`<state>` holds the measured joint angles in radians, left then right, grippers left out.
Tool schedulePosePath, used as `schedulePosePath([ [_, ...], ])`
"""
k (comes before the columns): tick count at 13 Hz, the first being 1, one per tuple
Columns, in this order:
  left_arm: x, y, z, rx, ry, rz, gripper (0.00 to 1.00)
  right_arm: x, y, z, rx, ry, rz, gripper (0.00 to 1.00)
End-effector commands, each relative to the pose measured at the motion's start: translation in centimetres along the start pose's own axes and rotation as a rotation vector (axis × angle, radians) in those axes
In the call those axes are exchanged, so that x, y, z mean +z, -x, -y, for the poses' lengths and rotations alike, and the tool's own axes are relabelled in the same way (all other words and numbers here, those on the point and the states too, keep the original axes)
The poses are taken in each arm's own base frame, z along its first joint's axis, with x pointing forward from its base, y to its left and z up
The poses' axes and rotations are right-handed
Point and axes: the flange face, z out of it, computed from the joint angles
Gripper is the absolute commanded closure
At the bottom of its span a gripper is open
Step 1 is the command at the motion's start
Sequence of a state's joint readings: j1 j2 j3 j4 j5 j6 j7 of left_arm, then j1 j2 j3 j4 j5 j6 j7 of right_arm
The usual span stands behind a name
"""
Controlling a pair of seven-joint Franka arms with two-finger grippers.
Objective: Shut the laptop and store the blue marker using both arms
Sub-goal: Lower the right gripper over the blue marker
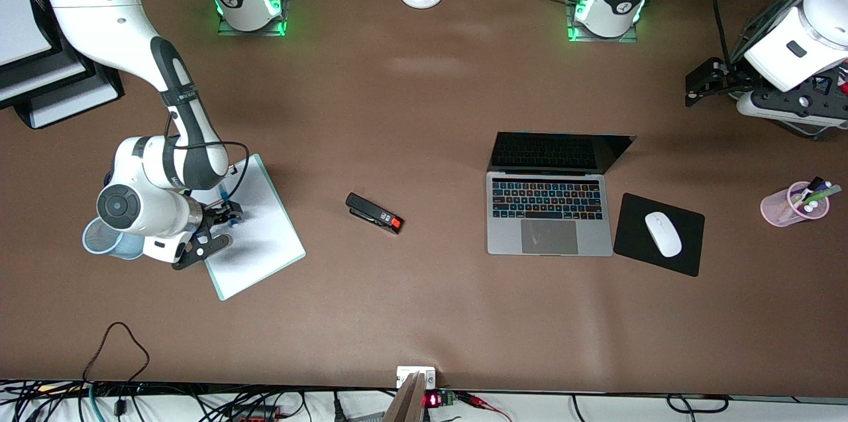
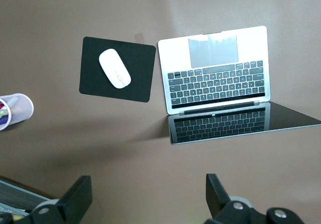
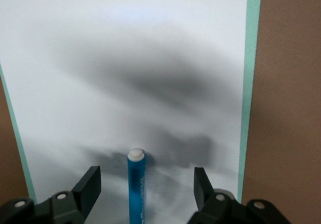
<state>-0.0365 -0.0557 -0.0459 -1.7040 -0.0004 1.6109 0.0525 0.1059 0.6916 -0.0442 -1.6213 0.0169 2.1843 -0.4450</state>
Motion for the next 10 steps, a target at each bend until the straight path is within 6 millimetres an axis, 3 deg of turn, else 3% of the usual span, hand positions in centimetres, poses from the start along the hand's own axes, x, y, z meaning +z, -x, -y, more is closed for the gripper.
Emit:
schedulePosePath([
  [1,-0.6,0.2,0.2,0.024,-0.019,0.002,0.00,0.1,0.2,0.2,-0.014,-0.002,-0.006,0.26],
  [10,-0.5,0.1,0.2,0.022,-0.019,0.004,0.00,1.5,0.4,0.5,-0.013,-0.010,0.011,0.32],
])
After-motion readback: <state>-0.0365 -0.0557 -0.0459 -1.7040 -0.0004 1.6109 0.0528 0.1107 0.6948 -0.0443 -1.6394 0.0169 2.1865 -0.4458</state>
